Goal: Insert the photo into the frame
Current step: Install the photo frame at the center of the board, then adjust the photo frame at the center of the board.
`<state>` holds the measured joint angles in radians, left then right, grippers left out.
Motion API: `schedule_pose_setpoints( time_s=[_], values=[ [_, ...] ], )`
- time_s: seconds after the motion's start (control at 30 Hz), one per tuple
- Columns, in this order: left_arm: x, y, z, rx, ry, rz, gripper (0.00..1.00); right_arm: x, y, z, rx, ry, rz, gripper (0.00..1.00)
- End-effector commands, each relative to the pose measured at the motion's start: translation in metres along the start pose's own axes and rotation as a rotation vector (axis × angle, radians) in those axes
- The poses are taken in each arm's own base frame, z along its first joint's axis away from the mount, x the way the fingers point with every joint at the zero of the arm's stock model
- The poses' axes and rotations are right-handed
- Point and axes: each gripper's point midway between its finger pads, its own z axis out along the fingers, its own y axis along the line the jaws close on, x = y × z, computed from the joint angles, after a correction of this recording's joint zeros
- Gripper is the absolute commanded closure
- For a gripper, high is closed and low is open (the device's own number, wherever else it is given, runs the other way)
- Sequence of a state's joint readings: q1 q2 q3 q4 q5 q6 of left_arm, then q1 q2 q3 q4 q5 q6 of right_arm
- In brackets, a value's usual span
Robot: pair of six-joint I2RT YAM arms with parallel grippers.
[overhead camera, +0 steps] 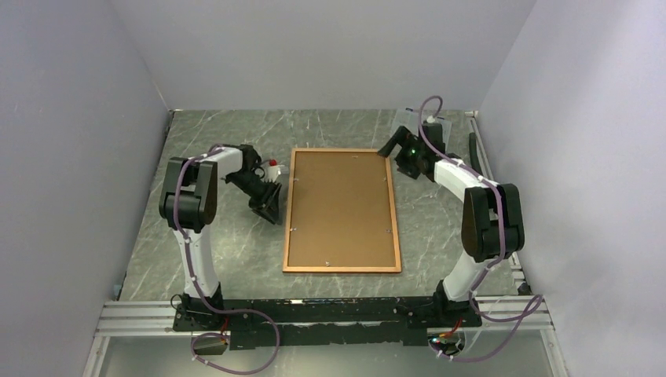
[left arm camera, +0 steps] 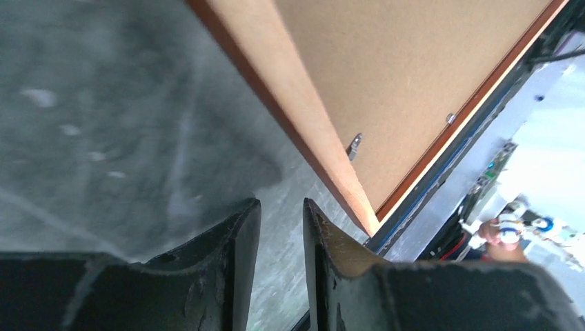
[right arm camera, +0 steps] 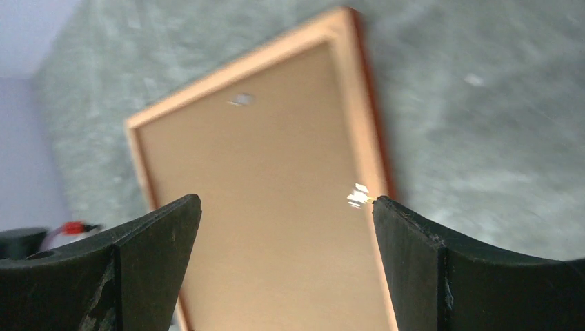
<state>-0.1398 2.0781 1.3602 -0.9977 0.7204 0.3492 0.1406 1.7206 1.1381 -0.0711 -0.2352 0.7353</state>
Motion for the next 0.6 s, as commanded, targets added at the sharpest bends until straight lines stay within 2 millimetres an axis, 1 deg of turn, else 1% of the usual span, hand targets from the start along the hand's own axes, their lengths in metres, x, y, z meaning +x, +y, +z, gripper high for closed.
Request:
schedule_pose_setpoints(
  time_s=[0.0, 0.07, 0.13, 0.3, 0.37, 0.43, 0.47, 0.57],
  values=[
    [0.007, 0.006, 0.009, -0.125, 0.044, 0.140, 0.64, 0.019, -0.048, 0.005, 0.116, 0.039, -0.019, 0.00],
    [0.011, 0.005, 0.013, -0.148, 0.062, 0.166, 0.64, 0.022, -0.052, 0.011, 0.114, 0.053, -0.015, 0.00],
    [0.014, 0.003, 0.015, -0.159, 0.076, 0.184, 0.65, 0.026, -0.052, 0.017, 0.100, 0.073, -0.004, 0.00],
    [0.018, -0.003, 0.018, -0.160, 0.096, 0.216, 0.66, 0.030, -0.042, 0.033, 0.039, 0.105, 0.026, 0.00],
    [0.019, -0.006, 0.021, -0.152, 0.105, 0.230, 0.66, 0.034, -0.033, 0.041, 0.008, 0.125, 0.035, 0.00],
    [0.018, -0.012, 0.026, -0.138, 0.113, 0.244, 0.66, 0.038, -0.018, 0.051, -0.016, 0.144, 0.021, 0.00],
    [0.018, -0.016, 0.028, -0.130, 0.120, 0.251, 0.67, 0.040, -0.009, 0.057, -0.027, 0.155, 0.010, 0.00],
    [0.017, -0.029, 0.040, -0.093, 0.147, 0.276, 0.67, 0.051, 0.026, 0.076, -0.079, 0.194, -0.032, 0.00]
  ],
)
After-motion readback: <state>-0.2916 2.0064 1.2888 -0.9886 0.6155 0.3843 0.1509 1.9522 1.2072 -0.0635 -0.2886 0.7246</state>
